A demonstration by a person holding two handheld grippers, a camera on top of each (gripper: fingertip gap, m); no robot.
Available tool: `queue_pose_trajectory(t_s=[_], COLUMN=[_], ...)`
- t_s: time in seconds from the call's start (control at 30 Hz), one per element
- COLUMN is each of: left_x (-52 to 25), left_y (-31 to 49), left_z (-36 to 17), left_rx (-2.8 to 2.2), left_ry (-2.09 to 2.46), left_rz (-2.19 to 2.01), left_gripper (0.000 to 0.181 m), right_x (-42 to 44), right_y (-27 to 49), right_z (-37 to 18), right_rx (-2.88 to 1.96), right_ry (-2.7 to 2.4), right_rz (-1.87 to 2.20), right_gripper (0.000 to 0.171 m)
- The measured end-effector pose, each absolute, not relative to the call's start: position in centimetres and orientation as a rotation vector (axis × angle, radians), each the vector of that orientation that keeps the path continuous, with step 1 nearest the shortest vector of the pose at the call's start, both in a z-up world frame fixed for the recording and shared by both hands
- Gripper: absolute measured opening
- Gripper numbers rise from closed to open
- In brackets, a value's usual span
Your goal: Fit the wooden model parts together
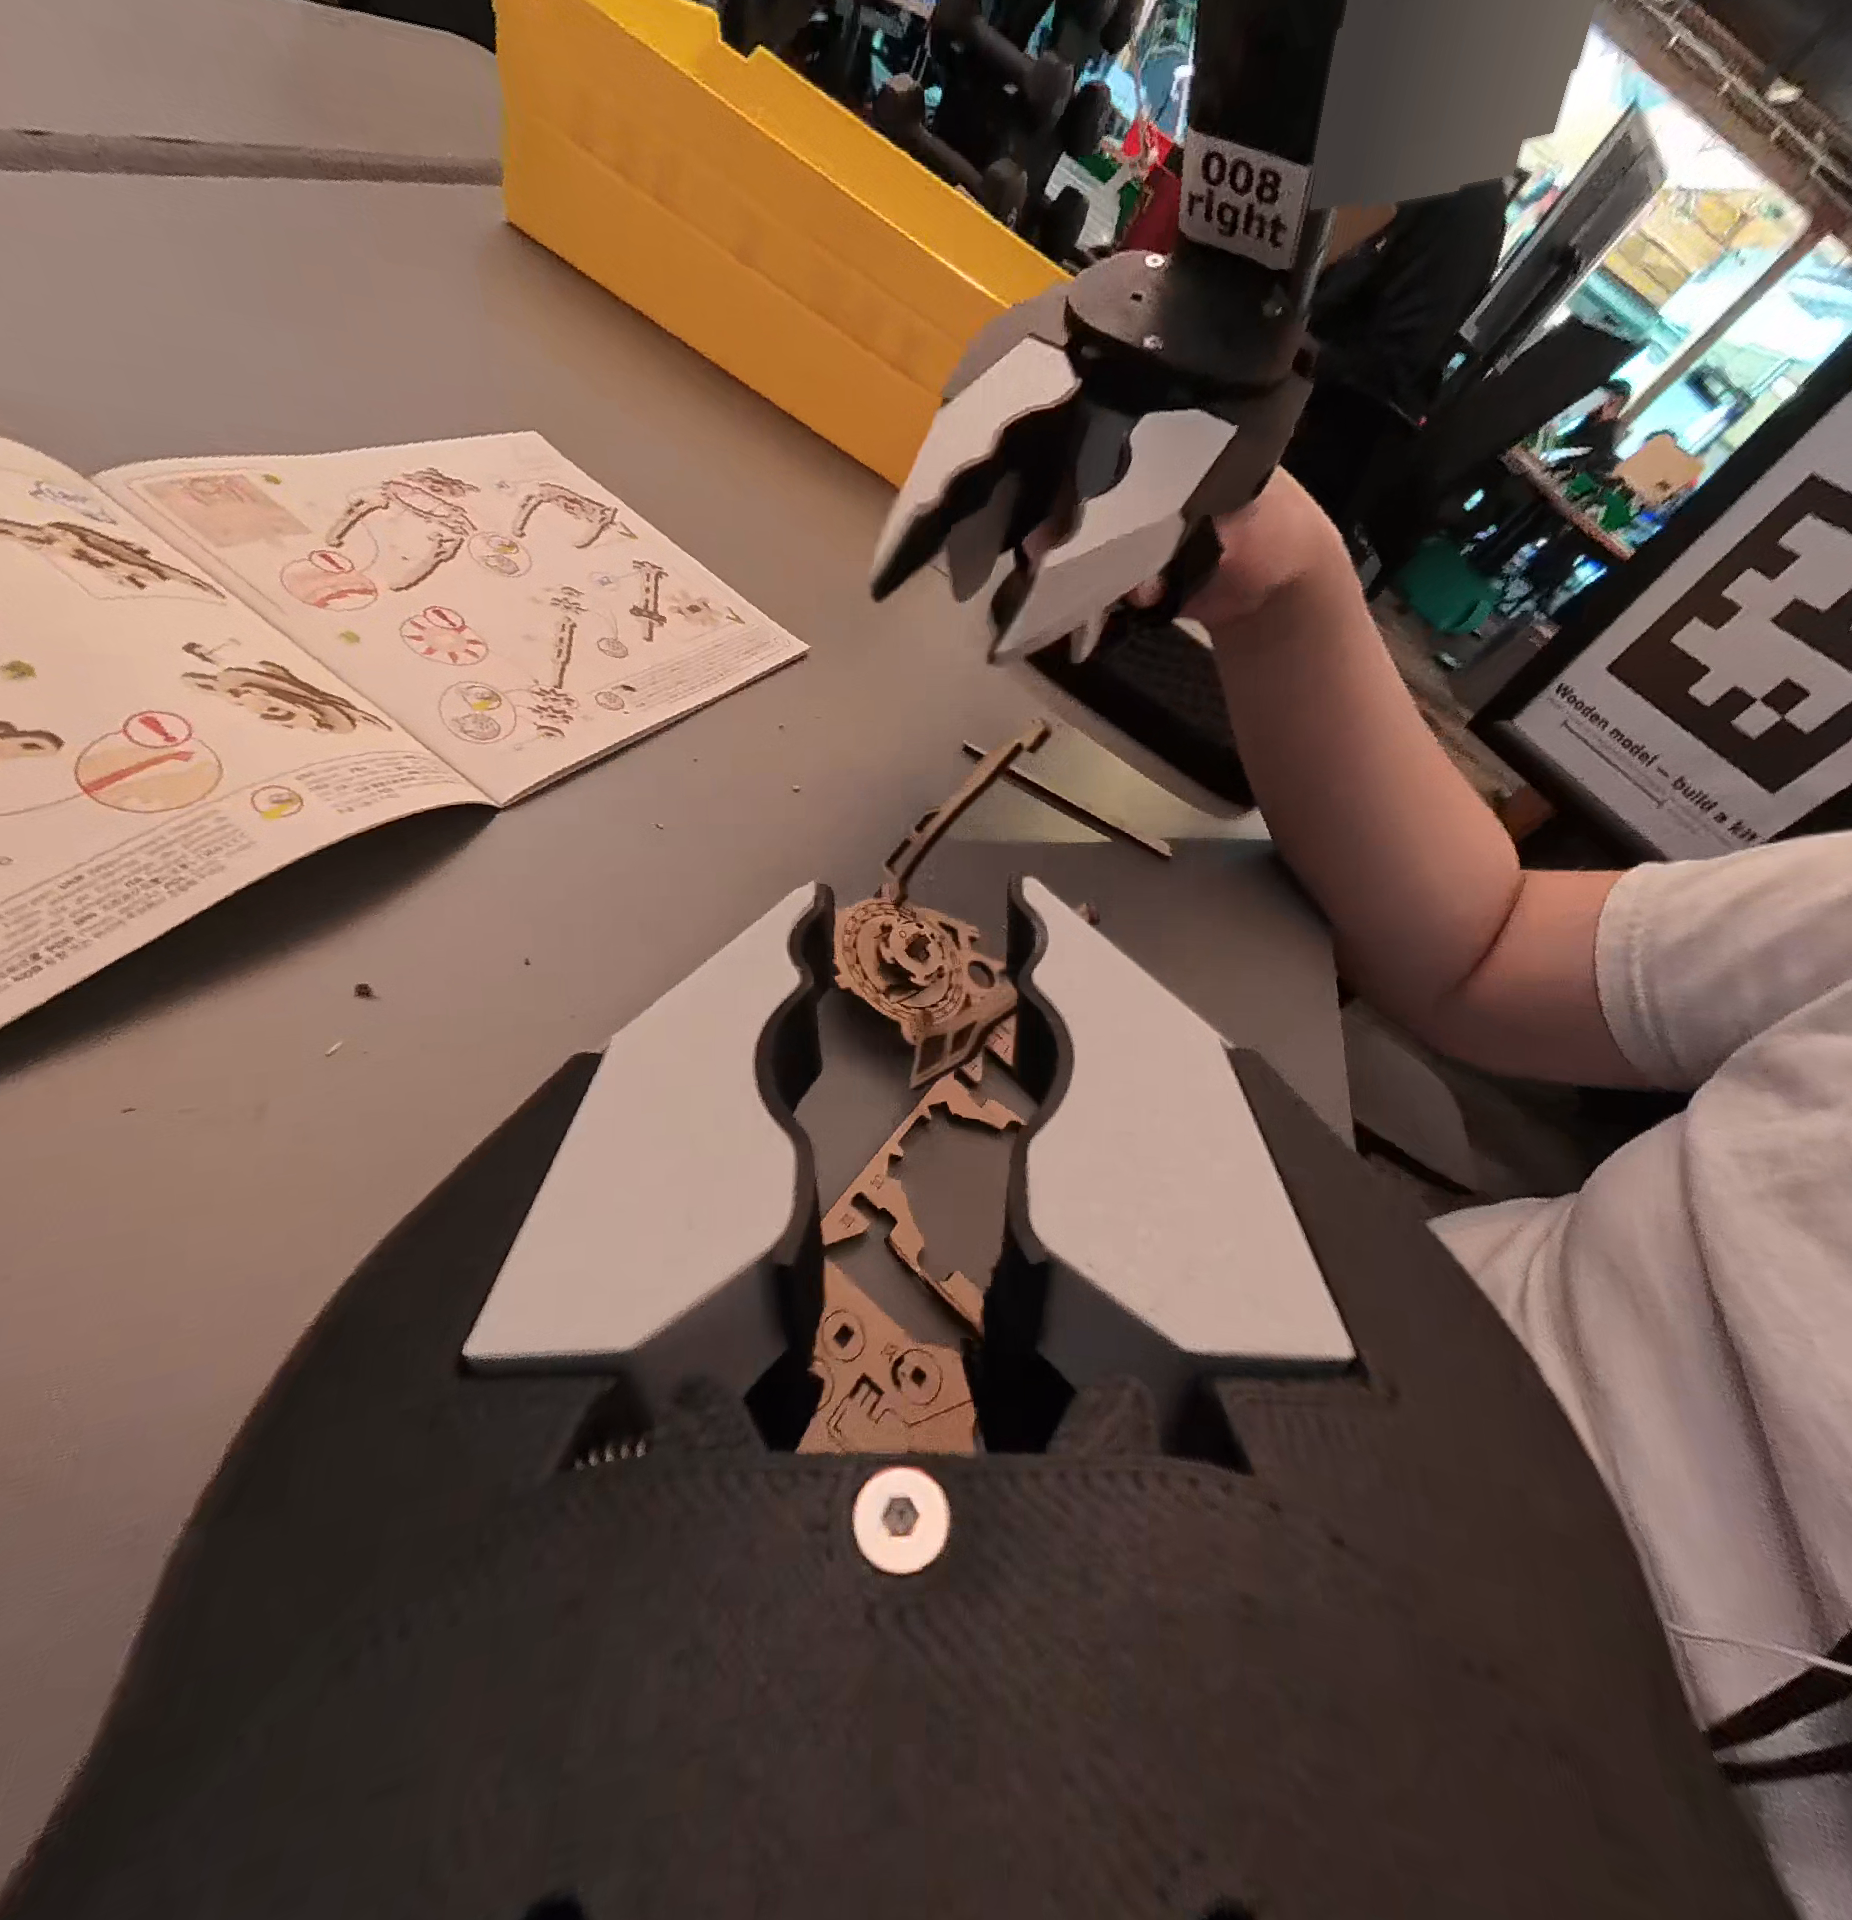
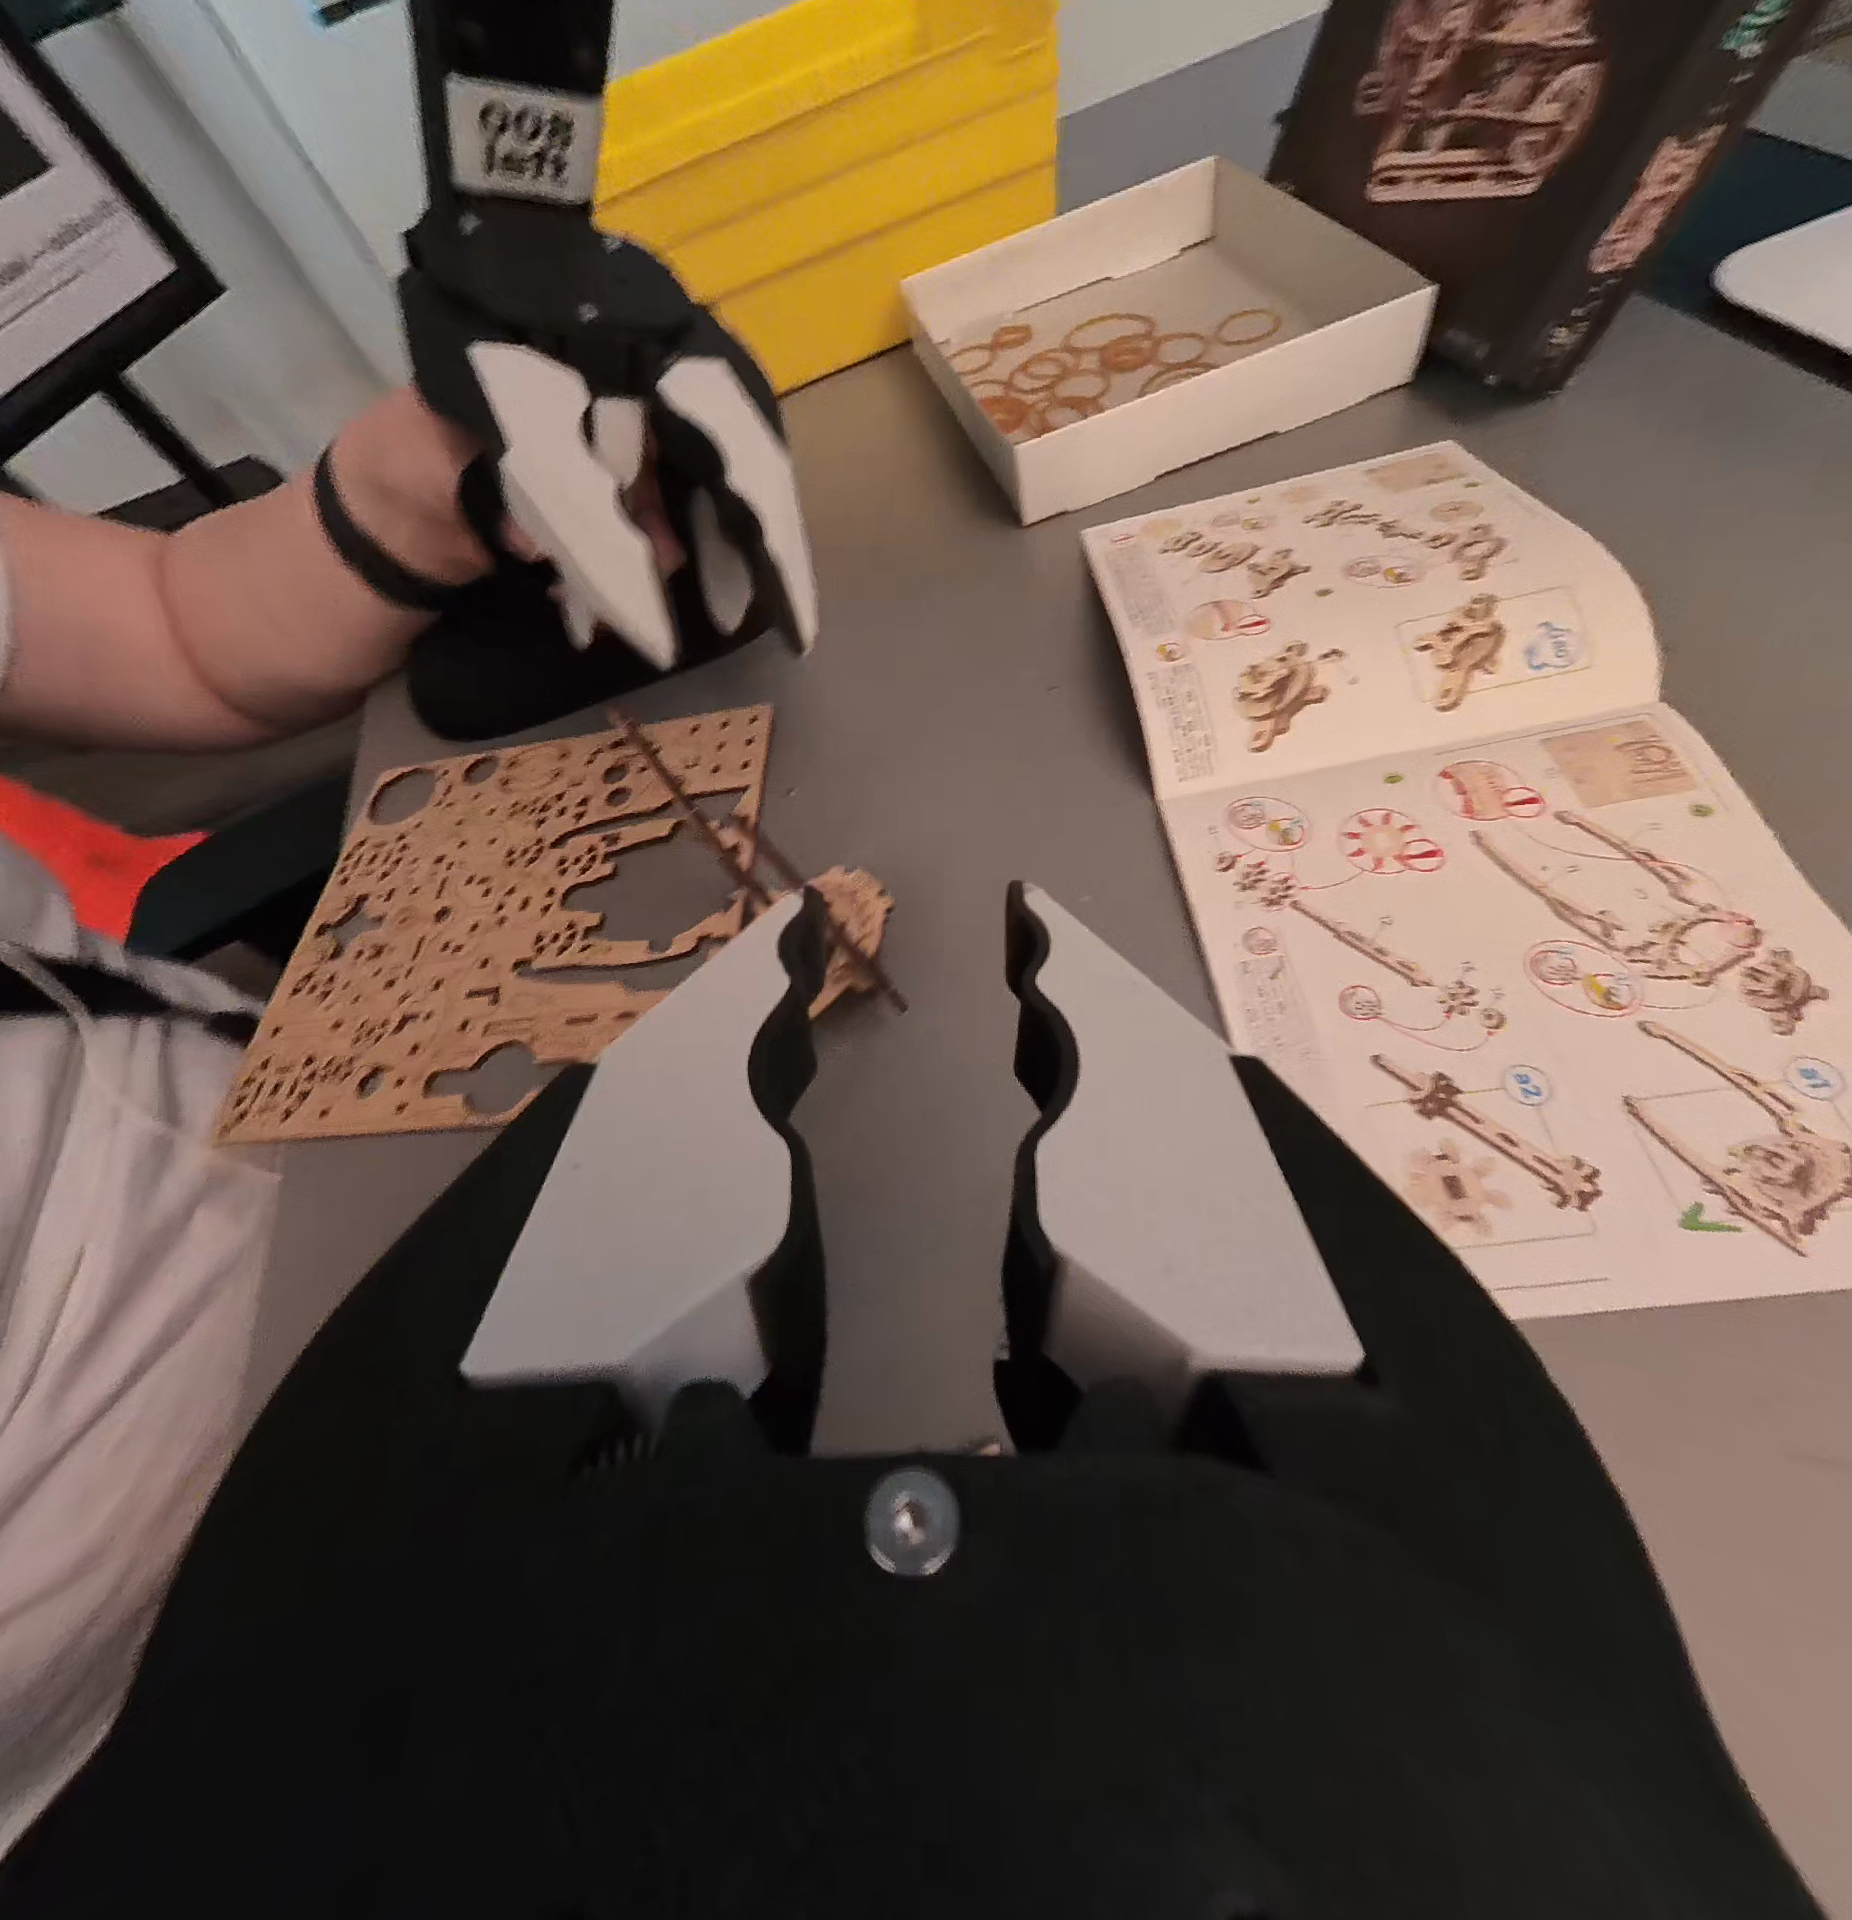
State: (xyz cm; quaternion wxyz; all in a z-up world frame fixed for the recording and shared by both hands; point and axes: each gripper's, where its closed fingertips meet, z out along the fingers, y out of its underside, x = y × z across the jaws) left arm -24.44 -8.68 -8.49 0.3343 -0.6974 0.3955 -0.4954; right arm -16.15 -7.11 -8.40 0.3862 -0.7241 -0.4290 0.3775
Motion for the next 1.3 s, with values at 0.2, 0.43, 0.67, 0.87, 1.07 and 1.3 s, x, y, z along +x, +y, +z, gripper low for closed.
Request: queue_pose_trajectory(t_s=[0.2, 0.43, 0.67, 0.87, 1.07, 1.3], left_x=[-25.2, -23.8, -21.6, -21.5, -23.4, -23.1], left_y=[-10.5, -14.4, -18.3, -17.7, -12.0, -10.2], left_z=[-9.9, -13.1, -13.2, -13.8, -11.2, -12.9], left_rx=[-1.824, -1.837, -1.734, -1.765, -1.832, -1.796], left_ry=[1.318, 1.604, 1.719, 1.699, 1.402, 1.443], left_rz=[-1.122, -1.106, -1.265, -1.204, -1.082, -0.822], left_gripper=[0.035, 0.043, 0.045, 0.042, 0.038, 0.038], right_x=[-17.1, -17.0, -16.2, -16.0, -17.6, -18.5], right_y=[-9.0, -8.0, -9.0, -11.1, -12.7, -10.2], right_z=[-11.1, -14.1, -13.4, -13.0, -11.5, -11.2], right_rx=[-1.788, -1.935, -1.949, -1.982, -1.867, -1.839], right_ry=[-1.367, -1.387, -1.411, -1.343, -1.216, -1.071], right_rz=[0.85, 0.747, 0.728, 0.837, 0.849, 0.842], right_gripper=[0.04, 0.04, 0.04, 0.04, 0.05, 0.004])
